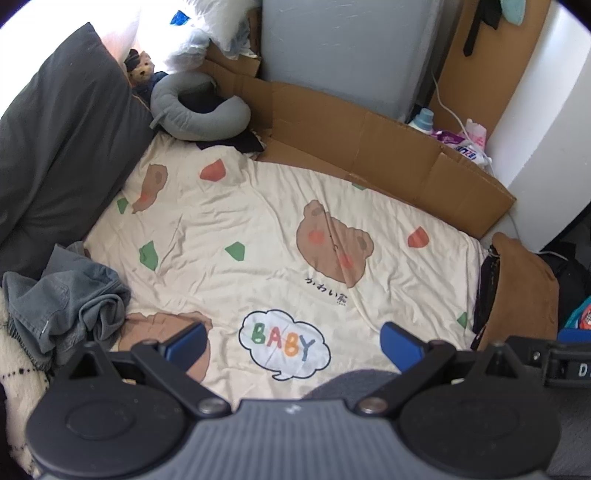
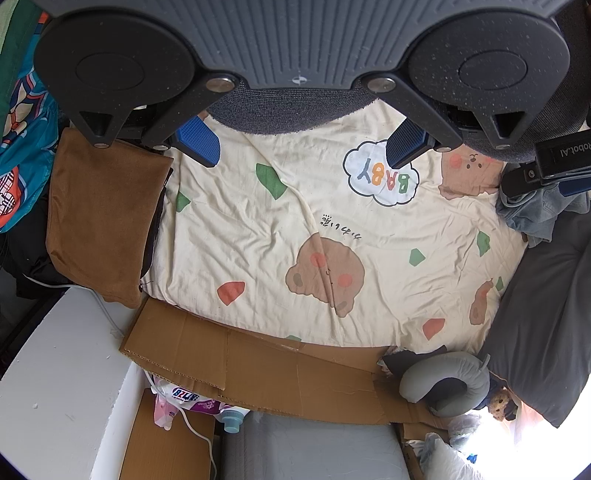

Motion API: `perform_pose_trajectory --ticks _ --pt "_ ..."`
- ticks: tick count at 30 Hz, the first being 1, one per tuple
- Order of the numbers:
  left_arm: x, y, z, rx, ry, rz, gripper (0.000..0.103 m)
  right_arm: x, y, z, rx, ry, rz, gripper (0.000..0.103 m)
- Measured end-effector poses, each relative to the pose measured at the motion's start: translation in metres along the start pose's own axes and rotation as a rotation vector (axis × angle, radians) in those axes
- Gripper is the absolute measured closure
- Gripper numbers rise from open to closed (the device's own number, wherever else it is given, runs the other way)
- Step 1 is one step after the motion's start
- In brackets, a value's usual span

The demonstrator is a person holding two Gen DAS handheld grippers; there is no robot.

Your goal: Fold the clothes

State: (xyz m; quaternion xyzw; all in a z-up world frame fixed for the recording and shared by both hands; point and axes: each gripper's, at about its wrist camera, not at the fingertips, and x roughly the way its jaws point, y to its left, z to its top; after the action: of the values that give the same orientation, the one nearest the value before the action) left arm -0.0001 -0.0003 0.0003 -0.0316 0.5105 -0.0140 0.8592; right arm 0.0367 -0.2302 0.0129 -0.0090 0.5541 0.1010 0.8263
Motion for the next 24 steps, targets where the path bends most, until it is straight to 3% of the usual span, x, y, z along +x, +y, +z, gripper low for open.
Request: perform_pose_trajectory --ticks 7,24 --pt "0.001 -0.012 -0.005 0.045 -0.015 0.037 0.002 0.001 -0.001 0.000 -0.003 -0.002 -0.006 0.003" --pt "0.002 -0.004 0.001 0.018 0.014 0.016 0.007 -0.002 0.001 -0.002 -0.006 -0.002 -0.008 0.003"
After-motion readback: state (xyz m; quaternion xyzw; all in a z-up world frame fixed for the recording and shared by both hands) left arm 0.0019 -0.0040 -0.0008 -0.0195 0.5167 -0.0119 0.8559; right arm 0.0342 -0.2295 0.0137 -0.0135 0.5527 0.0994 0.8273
